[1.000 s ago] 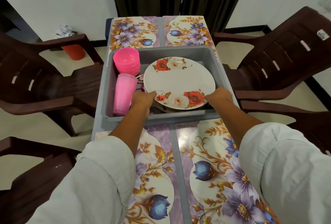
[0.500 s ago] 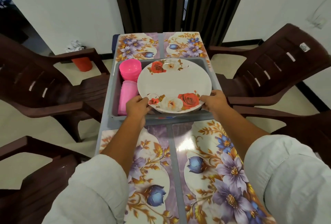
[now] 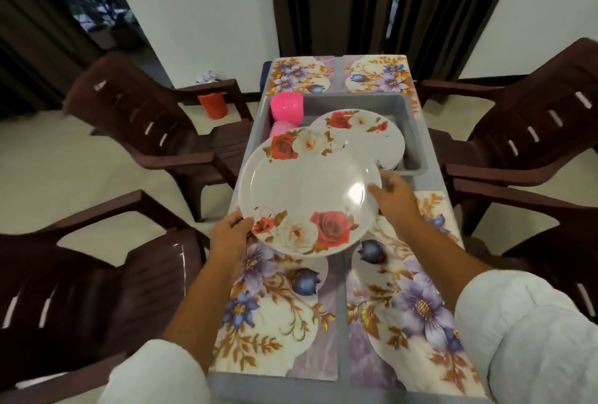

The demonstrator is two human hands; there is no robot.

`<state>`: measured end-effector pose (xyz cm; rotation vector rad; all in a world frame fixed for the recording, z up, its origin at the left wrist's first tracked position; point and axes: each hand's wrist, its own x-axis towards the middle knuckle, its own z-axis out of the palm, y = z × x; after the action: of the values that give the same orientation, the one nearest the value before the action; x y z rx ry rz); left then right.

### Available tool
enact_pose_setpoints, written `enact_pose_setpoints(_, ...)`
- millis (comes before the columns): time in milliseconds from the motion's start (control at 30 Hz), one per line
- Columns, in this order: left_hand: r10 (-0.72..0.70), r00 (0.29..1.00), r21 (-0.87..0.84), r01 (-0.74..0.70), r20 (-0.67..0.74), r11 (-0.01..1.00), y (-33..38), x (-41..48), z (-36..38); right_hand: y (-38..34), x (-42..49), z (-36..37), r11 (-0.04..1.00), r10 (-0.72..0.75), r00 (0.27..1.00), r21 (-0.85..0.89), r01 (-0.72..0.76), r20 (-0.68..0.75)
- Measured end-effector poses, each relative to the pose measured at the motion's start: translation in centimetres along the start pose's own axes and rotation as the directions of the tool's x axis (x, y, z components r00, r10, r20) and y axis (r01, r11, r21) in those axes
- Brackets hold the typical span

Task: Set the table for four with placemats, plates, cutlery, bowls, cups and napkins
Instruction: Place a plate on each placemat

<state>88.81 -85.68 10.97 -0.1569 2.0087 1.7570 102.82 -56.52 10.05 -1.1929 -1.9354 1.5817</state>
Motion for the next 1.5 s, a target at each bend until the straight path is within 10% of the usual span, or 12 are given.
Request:
enact_pose_setpoints(467, -0.159, 0.964, 0.233, 0.209, -0.214, 0.950, -11.3, -3.3, -10.1, 7.5, -8.2, 6.5, 0.916, 0.071, 0.960, -0.398, 0.045, 0.272)
enact_pose_setpoints(1200, 0.010, 0.951, 0.659, 0.206, -0.309, 0.723, -12.1, -1.2, -9.4, 7.8, -8.0, 8.2, 0.761, 0.110, 0.936, -0.634, 0.138, 0.335)
enact_pose_setpoints(1500, 0.422, 0.906, 0.545, -0.338, -0.032, 0.768, -3.6, 0.1, 0.5, 3.3, -3.5, 5.7, 0.799, -0.088, 0.994, -0.591, 0.111, 0.068)
